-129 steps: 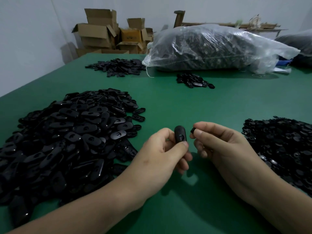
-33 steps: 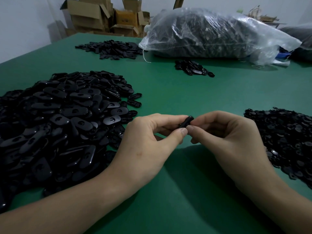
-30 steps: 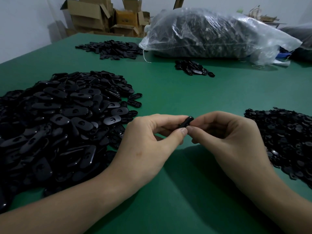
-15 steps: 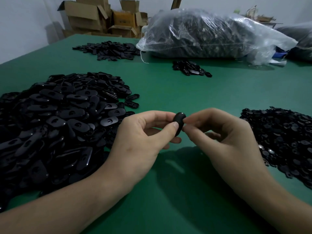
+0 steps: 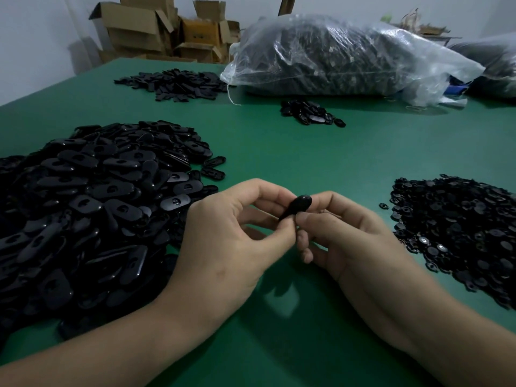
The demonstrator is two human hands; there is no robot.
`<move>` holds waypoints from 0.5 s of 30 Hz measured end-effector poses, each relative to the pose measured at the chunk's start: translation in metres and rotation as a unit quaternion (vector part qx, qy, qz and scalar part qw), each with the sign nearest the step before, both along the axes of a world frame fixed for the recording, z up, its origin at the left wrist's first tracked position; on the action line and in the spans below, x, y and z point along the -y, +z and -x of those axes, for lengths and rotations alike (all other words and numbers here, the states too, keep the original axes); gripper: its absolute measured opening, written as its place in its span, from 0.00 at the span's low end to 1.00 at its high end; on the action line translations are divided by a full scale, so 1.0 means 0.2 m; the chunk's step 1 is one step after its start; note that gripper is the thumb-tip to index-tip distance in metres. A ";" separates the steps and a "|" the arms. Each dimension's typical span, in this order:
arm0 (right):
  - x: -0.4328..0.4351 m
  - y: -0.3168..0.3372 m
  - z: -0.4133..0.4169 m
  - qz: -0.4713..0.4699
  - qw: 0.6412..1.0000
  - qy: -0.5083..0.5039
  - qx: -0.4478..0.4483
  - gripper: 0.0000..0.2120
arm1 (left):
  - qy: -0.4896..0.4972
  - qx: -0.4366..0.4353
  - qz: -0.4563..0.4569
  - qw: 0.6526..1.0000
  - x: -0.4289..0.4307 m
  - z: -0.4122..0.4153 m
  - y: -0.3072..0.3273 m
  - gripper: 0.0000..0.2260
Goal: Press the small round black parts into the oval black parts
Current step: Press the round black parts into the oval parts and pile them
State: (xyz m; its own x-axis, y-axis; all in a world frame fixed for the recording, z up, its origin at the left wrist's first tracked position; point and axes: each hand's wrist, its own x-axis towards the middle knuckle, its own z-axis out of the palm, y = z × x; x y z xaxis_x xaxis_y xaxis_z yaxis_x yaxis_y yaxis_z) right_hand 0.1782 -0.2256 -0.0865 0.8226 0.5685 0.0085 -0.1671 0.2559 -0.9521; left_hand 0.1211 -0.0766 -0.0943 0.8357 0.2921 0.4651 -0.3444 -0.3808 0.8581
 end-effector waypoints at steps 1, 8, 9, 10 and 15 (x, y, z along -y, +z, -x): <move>0.00 0.00 0.00 -0.003 1.000 0.002 -0.006 0.04 | 0.002 0.005 -0.006 1.000 0.00 0.00 0.00 0.10; 0.00 0.01 0.01 -0.028 0.998 0.017 -0.050 0.04 | 0.033 0.042 -0.068 0.996 0.01 0.02 0.03 0.13; 0.00 0.01 0.01 -0.028 0.998 0.018 -0.053 0.04 | 0.040 0.050 -0.085 0.994 0.02 0.02 0.03 0.14; 0.00 0.01 0.01 -0.027 0.998 0.019 -0.057 0.04 | 0.049 0.059 -0.103 0.992 0.02 0.03 0.04 0.15; 0.00 0.02 0.02 -0.032 0.996 0.035 -0.080 0.04 | 0.073 0.084 -0.164 0.980 0.02 0.04 0.04 0.12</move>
State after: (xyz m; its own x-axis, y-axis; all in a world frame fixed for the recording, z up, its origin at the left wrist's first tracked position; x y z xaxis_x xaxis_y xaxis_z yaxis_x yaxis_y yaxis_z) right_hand 0.1751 -0.2256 -0.0818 0.7750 0.6267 -0.0817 -0.3348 0.2973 -0.8942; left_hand 0.1127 -0.0800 -0.0859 0.6996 0.2150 0.6814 -0.3910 -0.6831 0.6169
